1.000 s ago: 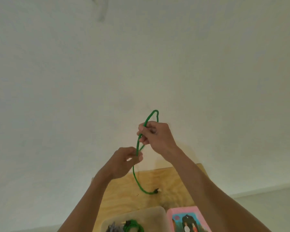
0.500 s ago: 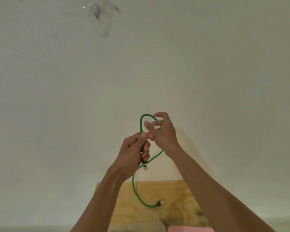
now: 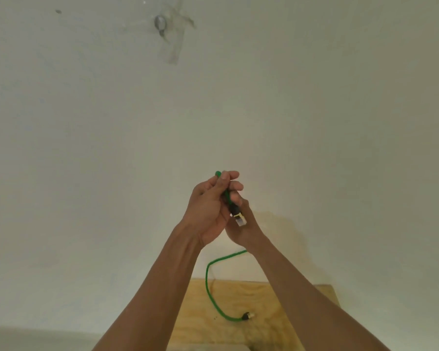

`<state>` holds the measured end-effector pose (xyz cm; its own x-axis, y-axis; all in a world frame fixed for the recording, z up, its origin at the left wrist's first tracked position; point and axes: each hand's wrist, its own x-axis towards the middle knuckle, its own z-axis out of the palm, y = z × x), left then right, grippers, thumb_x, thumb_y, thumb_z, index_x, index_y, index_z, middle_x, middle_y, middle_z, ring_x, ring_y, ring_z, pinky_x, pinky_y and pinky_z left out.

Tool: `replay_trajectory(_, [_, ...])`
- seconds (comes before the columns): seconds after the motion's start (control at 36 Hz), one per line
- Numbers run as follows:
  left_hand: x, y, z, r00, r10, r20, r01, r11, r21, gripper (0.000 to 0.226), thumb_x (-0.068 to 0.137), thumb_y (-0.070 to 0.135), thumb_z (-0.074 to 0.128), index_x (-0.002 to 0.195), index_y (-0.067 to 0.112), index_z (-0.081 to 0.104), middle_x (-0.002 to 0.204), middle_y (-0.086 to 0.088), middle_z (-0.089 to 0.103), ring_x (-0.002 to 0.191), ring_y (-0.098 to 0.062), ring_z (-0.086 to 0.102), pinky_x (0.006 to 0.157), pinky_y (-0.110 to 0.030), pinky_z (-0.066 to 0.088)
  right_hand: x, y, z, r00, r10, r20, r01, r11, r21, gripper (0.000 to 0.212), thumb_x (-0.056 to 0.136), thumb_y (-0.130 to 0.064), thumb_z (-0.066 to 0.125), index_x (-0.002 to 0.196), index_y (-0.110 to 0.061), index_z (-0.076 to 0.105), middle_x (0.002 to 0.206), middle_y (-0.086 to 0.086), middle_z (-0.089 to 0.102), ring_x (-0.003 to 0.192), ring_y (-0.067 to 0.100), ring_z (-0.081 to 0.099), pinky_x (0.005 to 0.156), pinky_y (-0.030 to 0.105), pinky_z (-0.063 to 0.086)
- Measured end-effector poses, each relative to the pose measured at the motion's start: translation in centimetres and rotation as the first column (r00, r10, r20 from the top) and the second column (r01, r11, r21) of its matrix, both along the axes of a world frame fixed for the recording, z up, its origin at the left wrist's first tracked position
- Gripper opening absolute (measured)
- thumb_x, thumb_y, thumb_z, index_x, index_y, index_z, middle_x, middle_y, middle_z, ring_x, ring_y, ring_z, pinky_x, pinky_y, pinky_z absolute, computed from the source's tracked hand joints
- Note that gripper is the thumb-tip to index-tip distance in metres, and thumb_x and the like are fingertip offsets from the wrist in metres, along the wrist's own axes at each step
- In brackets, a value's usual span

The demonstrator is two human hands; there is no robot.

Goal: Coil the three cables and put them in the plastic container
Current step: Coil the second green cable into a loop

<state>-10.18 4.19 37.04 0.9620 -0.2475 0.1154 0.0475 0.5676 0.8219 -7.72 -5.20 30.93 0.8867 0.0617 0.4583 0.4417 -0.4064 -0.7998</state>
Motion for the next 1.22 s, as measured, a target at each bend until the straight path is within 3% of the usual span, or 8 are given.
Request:
replay_trajectory(0.08, [1.4,0.2,0.3,0.996,0.09,0.005,-0.09,0.996,0.014,0.026,0.104,0.018,0.048,0.109,-0.001,0.064,0.068,-0.003,0.055,0.052,-0.01,0.044,0.062,-0.027,0.042,-0.5,0.8,-1.5,0.996,-0.054,-0.069,0.054,0.999,-0.005,0.045,0.099,0.0,0.048,0.086,-0.043,0.045,0.08,-0.021,0.05,0.062,-0.02,0.052,0.061,0.005,0.042])
replay_trajectory(0.33, [4.2,1.2,-0.3,0.95,0.298,0.094,-0.312,0.925,0.217,0.026,0.102,0.025,0.053,0.107,0.006,0.07,0.072,-0.002,0.063,0.057,-0.013,0.047,0.068,-0.03,0.043,-1.5,2.0,-2.3,0.976,-0.076,-0.203,0.097,0.991,0.096,0.015,0.098,-0.031,0.059,0.087,-0.03,0.07,0.073,-0.014,0.07,0.064,0.012,0.066,0.068,0.035,0.057])
replay_trajectory(0.5, [5.1,2.0,-0.9,0.941,0.288,0.18,-0.333,0.882,0.333,0.024,0.101,0.025,0.054,0.109,0.009,0.071,0.088,-0.006,0.074,0.07,-0.016,0.059,0.078,-0.03,0.051,-2.1,1.1,-2.0,0.969,-0.072,-0.236,0.096,0.991,0.092,0.014,0.094,-0.032,0.064,0.091,-0.022,0.073,0.074,-0.006,0.072,0.057,0.011,0.065,0.063,0.025,0.055])
replay_trajectory(0.89, [4.9,2.5,-1.8,0.917,0.241,0.317,-0.378,0.776,0.504,0.026,0.1,0.033,0.055,0.082,0.027,0.072,0.109,-0.007,0.074,0.06,-0.01,0.054,0.066,-0.03,0.047,-1.2,-2.6,2.1,0.997,-0.08,-0.021,0.059,0.866,-0.496,0.027,0.092,-0.029,0.06,0.118,-0.029,0.069,0.105,-0.014,0.073,0.075,0.004,0.055,0.078,0.026,0.051])
replay_trajectory(1.0, [5.5,2.6,-1.4,0.907,0.236,0.348,-0.406,0.709,0.576,0.04,0.098,0.035,0.06,0.07,0.008,0.066,0.14,-0.003,0.061,0.06,-0.016,0.057,0.064,-0.026,0.045,-1.1,-2.2,2.2,0.998,-0.06,0.006,0.055,0.861,-0.505,0.027,0.097,-0.028,0.057,0.122,-0.03,0.067,0.114,-0.014,0.07,0.092,0.012,0.063,0.083,0.033,0.053])
replay_trajectory(1.08, [5.7,2.8,-1.0,0.93,0.222,0.292,-0.355,0.741,0.57,0.05,0.101,0.033,0.055,0.059,0.007,0.062,0.127,0.008,0.068,0.068,-0.004,0.062,0.07,-0.027,0.044,-1.0,-2.1,1.8,0.999,-0.05,0.016,0.052,0.896,-0.441,0.026,0.098,-0.026,0.058,0.121,-0.031,0.067,0.113,-0.013,0.07,0.092,0.012,0.064,0.083,0.035,0.054])
replay_trajectory(1.17, [5.4,3.1,-0.9,0.961,0.156,0.228,-0.255,0.815,0.52,0.025,0.103,0.032,0.051,0.101,0.027,0.075,0.075,-0.004,0.069,0.065,-0.015,0.048,0.078,-0.032,0.042,-0.6,-2.0,1.4,0.998,-0.057,0.023,0.062,0.902,-0.427,0.024,0.098,-0.026,0.058,0.119,-0.03,0.069,0.11,-0.011,0.071,0.09,0.014,0.064,0.08,0.038,0.054])
replay_trajectory(1.22, [5.4,3.3,-1.0,0.968,0.116,0.222,-0.22,0.814,0.537,0.031,0.103,0.035,0.049,0.123,0.02,0.068,0.078,-0.01,0.072,0.067,-0.019,0.046,0.079,-0.033,0.045,-0.5,-2.0,1.4,0.997,-0.06,0.05,0.077,0.894,-0.442,0.024,0.098,-0.026,0.058,0.118,-0.03,0.069,0.111,-0.012,0.072,0.091,0.013,0.064,0.08,0.036,0.054])
